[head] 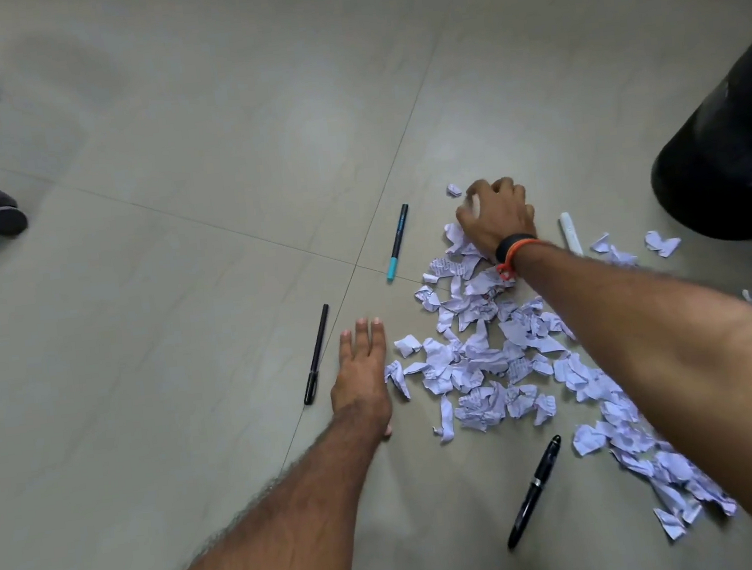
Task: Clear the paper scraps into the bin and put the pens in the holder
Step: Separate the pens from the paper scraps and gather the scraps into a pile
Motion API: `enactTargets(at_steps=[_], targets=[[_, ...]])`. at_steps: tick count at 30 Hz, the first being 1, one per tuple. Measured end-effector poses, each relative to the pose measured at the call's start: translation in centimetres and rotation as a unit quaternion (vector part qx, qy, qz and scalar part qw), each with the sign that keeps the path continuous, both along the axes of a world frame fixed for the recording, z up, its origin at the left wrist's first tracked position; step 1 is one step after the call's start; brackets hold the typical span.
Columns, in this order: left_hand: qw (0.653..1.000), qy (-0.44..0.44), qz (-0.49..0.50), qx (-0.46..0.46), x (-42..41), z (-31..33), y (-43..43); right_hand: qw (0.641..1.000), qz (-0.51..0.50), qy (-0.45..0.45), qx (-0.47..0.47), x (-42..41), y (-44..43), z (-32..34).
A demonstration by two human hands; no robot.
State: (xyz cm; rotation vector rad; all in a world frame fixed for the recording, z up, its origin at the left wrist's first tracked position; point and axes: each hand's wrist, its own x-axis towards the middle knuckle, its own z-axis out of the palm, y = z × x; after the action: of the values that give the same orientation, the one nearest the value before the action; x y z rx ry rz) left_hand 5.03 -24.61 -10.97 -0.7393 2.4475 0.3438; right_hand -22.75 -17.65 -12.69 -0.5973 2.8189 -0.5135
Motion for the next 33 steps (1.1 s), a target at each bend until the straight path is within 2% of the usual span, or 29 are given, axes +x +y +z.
enactTargets(at_steps=[4,8,10,14,16,19,21,27,30,33], targets=[[1.000,-0.002,0.000,0.010,-0.1,-0.1,0.0,0.994,0.065,0.080,0.023,0.1,-0.7,-0.7],[1.000,-0.007,0.002,0.022,0.1,-0.2,-0.2,0.995,0.084,0.012,0.054,0.1,-1.9,-0.7],[0.999,-0.008,0.006,0.030,0.1,0.0,-0.3,0.996,0.081,0.013,0.029,2.2,-1.3,-0.8],[1.000,-0.007,0.000,0.027,0.0,0.1,-0.1,0.981,0.120,0.145,0.042,4.9,2.1,-1.1],[1.000,-0.009,-0.004,0.018,-0.1,0.0,0.1,0.984,0.080,0.155,0.036,2.9,2.7,-0.7],[1.000,-0.013,0.001,0.017,-0.1,0.1,0.0,0.997,0.014,0.061,0.050,1.1,2.5,-0.5],[1.000,-0.023,-0.009,0.010,-0.2,0.3,0.1,0.998,0.017,0.023,0.056,2.7,2.9,-0.9],[0.999,-0.028,0.013,0.015,-0.3,1.3,0.8,0.996,0.053,0.062,-0.028,10.2,8.5,-0.4],[0.999,-0.035,0.001,0.018,-0.6,1.6,1.2,0.989,-0.023,0.136,-0.047,6.8,11.8,2.1],[1.000,-0.022,-0.003,0.022,-1.1,1.7,1.3,0.983,-0.147,0.099,-0.045,2.0,15.1,4.1]])
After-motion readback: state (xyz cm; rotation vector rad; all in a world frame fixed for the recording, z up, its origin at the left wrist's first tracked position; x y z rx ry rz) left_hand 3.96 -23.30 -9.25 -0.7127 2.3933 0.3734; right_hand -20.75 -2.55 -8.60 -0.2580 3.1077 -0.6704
